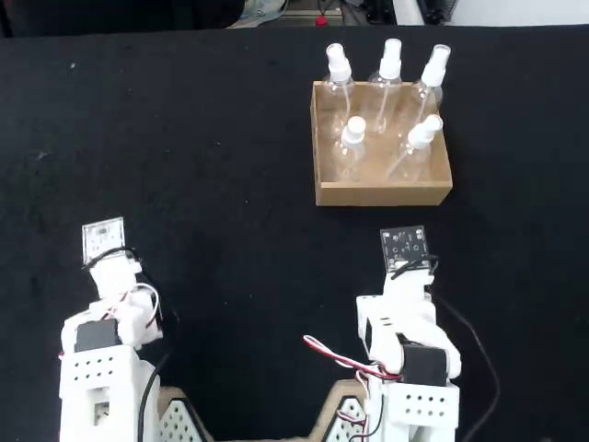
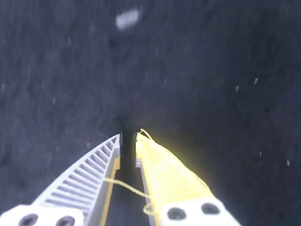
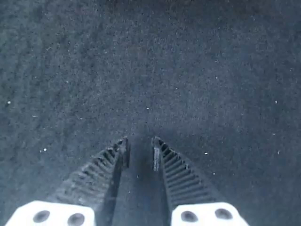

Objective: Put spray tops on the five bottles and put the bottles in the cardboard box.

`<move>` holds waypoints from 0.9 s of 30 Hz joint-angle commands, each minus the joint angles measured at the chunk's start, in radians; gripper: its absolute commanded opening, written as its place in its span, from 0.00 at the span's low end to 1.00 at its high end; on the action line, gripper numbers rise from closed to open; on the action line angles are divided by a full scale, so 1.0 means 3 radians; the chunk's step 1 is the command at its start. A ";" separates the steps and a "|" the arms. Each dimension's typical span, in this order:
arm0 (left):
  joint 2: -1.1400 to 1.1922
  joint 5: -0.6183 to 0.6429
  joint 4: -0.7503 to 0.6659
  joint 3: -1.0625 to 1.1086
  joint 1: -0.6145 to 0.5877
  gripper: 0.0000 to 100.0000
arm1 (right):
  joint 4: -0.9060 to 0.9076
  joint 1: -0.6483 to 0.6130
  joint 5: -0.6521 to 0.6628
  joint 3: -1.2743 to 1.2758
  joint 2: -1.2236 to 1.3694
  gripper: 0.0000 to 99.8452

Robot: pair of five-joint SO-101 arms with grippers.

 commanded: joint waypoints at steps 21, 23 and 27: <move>-0.1708 -0.0798 0.0931 0.0386 -0.0800 0.06 | 0.0026 -0.0036 -0.0015 -0.0003 -0.0187 0.06; -0.1688 -0.0798 0.0921 0.0386 -0.0846 0.06 | 0.0026 -0.0036 -0.0015 -0.0003 -0.0187 0.06; -0.1693 -0.0798 0.0921 0.0386 -0.0836 0.06 | 0.0026 -0.0036 -0.0015 -0.0003 -0.0187 0.06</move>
